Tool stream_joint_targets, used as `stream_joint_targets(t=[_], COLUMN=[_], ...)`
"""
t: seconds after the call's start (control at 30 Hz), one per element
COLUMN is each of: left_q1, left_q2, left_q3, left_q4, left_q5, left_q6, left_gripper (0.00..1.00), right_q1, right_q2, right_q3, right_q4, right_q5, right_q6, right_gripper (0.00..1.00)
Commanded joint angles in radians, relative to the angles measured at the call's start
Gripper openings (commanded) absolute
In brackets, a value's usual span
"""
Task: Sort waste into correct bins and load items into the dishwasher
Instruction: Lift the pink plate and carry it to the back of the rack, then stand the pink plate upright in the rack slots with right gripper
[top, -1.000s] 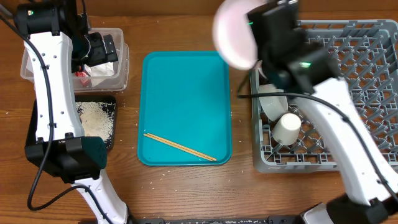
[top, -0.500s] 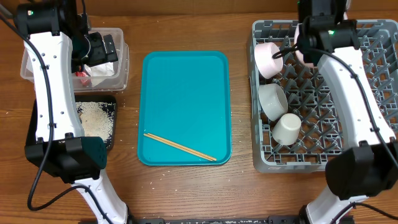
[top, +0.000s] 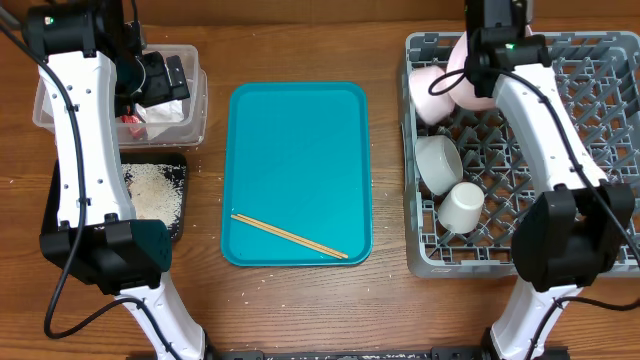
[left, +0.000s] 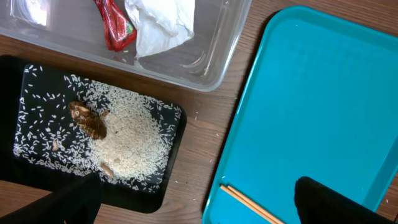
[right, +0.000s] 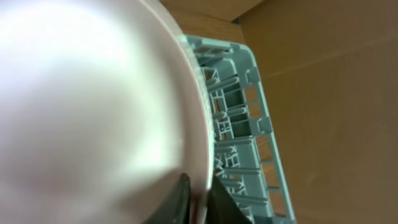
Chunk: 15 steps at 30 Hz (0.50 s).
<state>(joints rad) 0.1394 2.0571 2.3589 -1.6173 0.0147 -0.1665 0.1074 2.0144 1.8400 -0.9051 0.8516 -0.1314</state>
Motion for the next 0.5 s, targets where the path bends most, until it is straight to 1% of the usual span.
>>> stream_joint_targets(t=[0.0,0.07,0.3,0.47], left_q1=[0.000,0.000,0.000,0.000], left_q2=[-0.023,-0.023,-0.023,-0.023], left_q3=[0.013,0.013,0.013,0.013], left_q4=[-0.001,-0.001,-0.001,-0.001], left_q5=[0.004,0.004,0.004,0.004], left_q6=[-0.014,-0.014,-0.014,-0.014], left_gripper=[1.00,1.00,1.00,1.00], right_q1=[0.008,0.005,-0.001,-0.002], right_q2=[0.017,0.016,0.004,-0.055], right_q3=[0.005,0.008,0.008,0.008], right_q4=[0.008,0.018,0.025,0.064], right_q5=[-0.053,-0.053,-0.051,-0.019], right_q6=[0.017,0.041,0.046,0.053], right_gripper=[0.05,0.04,0.04,0.04])
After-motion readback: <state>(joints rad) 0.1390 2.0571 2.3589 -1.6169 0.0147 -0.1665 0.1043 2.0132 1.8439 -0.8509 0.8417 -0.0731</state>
